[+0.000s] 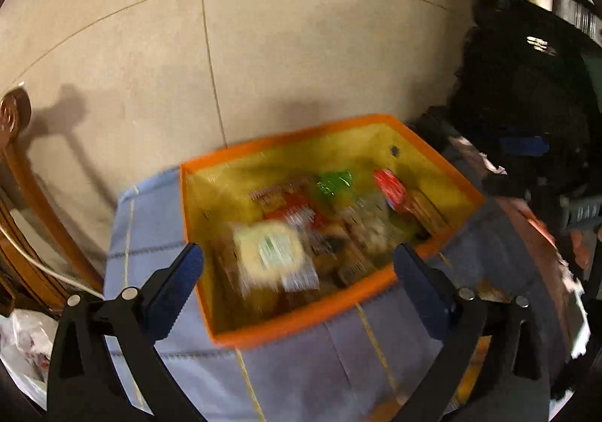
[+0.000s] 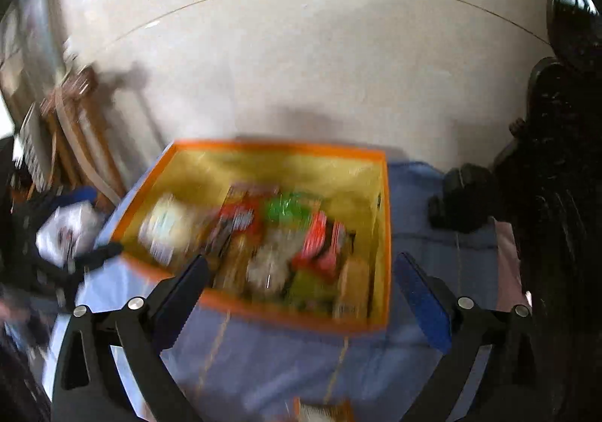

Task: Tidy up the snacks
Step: 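Drop the cake bag into the box with the left tool while the right drops the green bag, then grasp the brown bread bag with the left tool while the right grasps the yellow bag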

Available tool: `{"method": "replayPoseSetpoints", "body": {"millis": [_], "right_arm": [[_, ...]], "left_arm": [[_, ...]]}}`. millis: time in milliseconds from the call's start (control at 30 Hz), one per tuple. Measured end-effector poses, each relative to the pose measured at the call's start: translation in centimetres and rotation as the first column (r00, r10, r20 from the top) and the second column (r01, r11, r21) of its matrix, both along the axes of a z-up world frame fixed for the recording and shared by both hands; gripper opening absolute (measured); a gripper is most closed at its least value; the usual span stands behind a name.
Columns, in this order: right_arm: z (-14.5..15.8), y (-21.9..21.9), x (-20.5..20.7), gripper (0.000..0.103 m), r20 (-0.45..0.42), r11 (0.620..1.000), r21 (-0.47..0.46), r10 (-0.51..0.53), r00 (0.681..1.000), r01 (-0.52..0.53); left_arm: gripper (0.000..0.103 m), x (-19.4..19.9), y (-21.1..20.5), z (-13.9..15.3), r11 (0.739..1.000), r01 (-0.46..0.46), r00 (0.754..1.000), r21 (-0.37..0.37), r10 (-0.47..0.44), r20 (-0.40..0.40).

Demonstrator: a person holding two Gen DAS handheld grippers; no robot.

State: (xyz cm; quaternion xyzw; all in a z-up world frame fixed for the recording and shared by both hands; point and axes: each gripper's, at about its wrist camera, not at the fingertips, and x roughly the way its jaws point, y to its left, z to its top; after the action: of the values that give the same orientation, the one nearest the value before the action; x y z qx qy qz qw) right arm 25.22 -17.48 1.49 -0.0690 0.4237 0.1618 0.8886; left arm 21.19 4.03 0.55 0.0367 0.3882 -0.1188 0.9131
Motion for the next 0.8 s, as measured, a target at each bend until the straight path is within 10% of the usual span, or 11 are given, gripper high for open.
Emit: {"method": "replayPoseSetpoints", "body": {"millis": [367, 567, 800], "right_arm": [[-5.1, 0.6, -13.1, 0.099, -0.086, 0.986, -0.136, 0.09, 0.992, -0.101], [-10.5, 2.5, -15.1, 0.099, -0.185, 0.977, -0.13, 0.144, 0.972, -0.169], [-13.7, 2.0, -16.8, 0.097, -0.253, 0.947, -0.17, 0.226, 0.941, -0.273]], "left_arm": [[0.099, -9.5, -2.2, -6.9, 0.992, 0.111, 0.992, 0.068, -0.106, -0.074], [0.099, -10.1, -3.9, -10.6, 0.988, 0.146, 0.979, -0.049, -0.151, -0.137], [0.099, -11.9, -4.6, -14.3, 0.958, 0.287, 0.941, -0.021, -0.286, -0.182]]}}
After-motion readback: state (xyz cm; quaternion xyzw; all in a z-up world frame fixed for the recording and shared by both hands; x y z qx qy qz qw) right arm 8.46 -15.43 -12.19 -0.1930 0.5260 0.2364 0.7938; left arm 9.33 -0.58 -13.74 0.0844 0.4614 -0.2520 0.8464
